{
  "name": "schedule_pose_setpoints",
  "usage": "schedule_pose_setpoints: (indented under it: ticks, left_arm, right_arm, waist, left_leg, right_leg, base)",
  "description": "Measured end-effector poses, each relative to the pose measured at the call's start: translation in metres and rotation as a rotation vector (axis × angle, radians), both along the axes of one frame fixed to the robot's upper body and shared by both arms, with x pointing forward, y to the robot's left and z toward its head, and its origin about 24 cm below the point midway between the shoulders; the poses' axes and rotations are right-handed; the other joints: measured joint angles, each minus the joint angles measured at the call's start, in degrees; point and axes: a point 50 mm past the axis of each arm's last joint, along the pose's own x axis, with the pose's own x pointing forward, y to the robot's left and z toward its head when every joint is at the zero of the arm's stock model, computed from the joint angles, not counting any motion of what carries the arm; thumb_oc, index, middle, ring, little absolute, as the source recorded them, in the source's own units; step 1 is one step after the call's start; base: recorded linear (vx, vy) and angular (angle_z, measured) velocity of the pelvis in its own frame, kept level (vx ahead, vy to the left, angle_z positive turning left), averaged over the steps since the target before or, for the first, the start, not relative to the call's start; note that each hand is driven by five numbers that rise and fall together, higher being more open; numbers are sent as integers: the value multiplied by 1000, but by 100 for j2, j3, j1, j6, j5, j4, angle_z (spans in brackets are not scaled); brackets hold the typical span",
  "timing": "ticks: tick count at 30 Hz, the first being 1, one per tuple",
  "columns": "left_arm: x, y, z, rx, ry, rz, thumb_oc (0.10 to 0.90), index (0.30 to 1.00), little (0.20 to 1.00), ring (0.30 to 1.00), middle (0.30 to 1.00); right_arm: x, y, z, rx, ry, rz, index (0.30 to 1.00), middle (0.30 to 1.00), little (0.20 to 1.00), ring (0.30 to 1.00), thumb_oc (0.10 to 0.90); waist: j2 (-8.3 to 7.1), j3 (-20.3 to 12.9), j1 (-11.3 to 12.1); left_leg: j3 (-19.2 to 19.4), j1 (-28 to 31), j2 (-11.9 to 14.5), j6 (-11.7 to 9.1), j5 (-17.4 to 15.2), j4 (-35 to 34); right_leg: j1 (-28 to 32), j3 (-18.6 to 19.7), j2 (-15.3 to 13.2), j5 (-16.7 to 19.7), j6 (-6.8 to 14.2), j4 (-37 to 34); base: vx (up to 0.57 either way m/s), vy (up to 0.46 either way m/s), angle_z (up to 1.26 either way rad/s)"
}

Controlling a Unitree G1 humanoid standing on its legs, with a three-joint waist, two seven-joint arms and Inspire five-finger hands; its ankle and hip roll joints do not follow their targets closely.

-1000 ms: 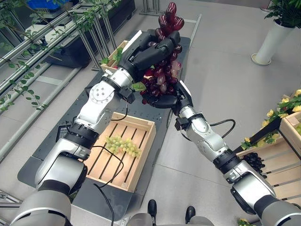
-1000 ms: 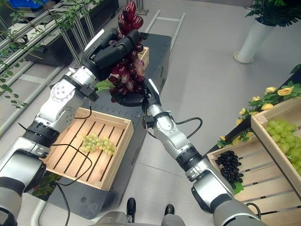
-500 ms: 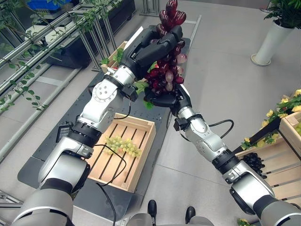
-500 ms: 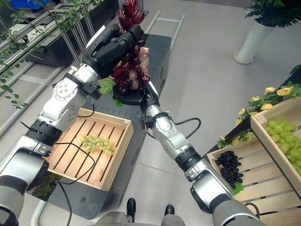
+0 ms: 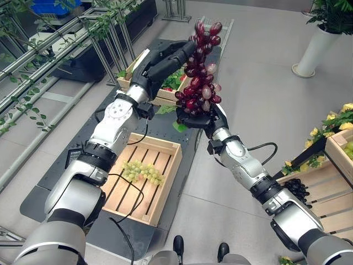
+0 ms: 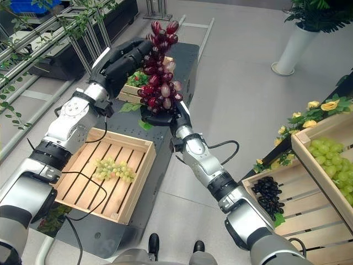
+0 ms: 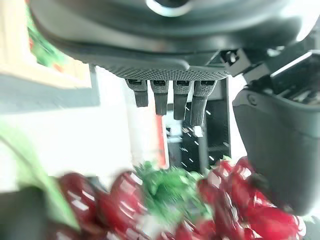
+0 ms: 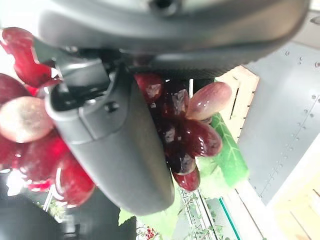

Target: Pick up the fruits from the basket on one side to the basket on the other side

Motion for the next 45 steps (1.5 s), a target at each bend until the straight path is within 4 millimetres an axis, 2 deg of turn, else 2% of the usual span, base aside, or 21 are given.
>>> schedule_pose_setpoints:
  ticks: [8, 12, 18, 24, 28, 33, 38, 41, 45]
  left_arm:
    - [1, 2, -2, 2, 13, 32, 800, 900, 900, 900, 900]
    - [1, 4, -4, -4, 18, 51, 800, 900, 900, 900, 900]
    - [1, 12, -13, 3, 39, 84, 800, 900, 900, 900, 900]
    - [-8, 24, -39, -24, 73, 67, 800, 900, 900, 900, 900]
    - [-19, 20, -60, -7, 114, -44, 800, 900, 900, 900, 900]
    - [-25, 15, -66, 24, 129, -167, 800, 900, 900, 900, 900]
    - [-27, 16, -71, 26, 142, -186, 800, 900, 900, 900, 900]
    - [-32, 21, -84, 15, 177, -162, 800, 900, 900, 900, 900]
    - [-51, 43, -123, -32, 275, -64, 800, 900, 900, 900, 900]
  right_arm:
    - [0, -2, 1, 10, -16, -8, 300, 300, 300, 300, 400]
    - [0, -4, 0, 10, -17, -13, 300, 300, 300, 300, 400]
    - [-3, -19, -17, 19, 28, -60, 300, 300, 300, 300, 400]
    - [-12, -52, -49, 49, 127, -174, 300, 300, 300, 300, 400]
    - [-18, -70, -67, 22, 182, -226, 300, 300, 300, 300, 400]
    - [-21, -78, -73, 37, 198, -248, 300, 300, 300, 300, 400]
    - [-22, -79, -74, 37, 195, -231, 300, 300, 300, 300, 400]
    - [-25, -80, -78, 36, 203, -228, 300, 300, 300, 300, 400]
    - [-39, -93, -98, 51, 261, -248, 300, 300, 300, 300, 400]
  waist:
    - [0, 0, -18]
    - [-1, 0, -146]
    - [-3, -2, -240]
    - [-4, -2, -317]
    - [-6, -3, -348]
    - [-7, -4, -457]
    - [-8, -4, -515]
    - [-12, -10, -513]
    - [-47, -35, -528]
  left_leg:
    - [64, 3, 8, 0, 0, -1]
    - [82, 11, 9, 0, -1, -2]
    - [236, 30, 31, -1, -2, -4]
    - [334, 38, 65, -16, -13, -6]
    - [386, 56, 73, -22, -16, -8]
    - [422, 84, 77, -27, -19, -9]
    - [494, 116, 83, -28, -19, -9]
    - [541, 121, 84, -28, -20, -9]
    - [560, 111, 83, -32, -25, -10]
  right_leg:
    - [-31, 104, 6, 27, -6, 1]
    - [-38, 137, 8, 52, 1, 1]
    - [-114, 301, 27, 116, -8, 1]
    - [-212, 479, 66, 182, -39, 1]
    - [-234, 574, 86, 213, -46, 1]
    - [-233, 612, 92, 246, -44, 1]
    - [-236, 671, 102, 269, -48, 0]
    - [-257, 736, 107, 285, -49, 1]
    - [-291, 766, 108, 292, -48, 0]
  base:
    - [-2, 3, -3]
    - [-1, 7, -4]
    - [1, 14, -15]
    - [0, 13, -18]
    - [-5, 22, -15]
    - [-4, 18, -7]
    - [2, 16, -8]
    - [-1, 11, -8]
    - [-17, 15, -4]
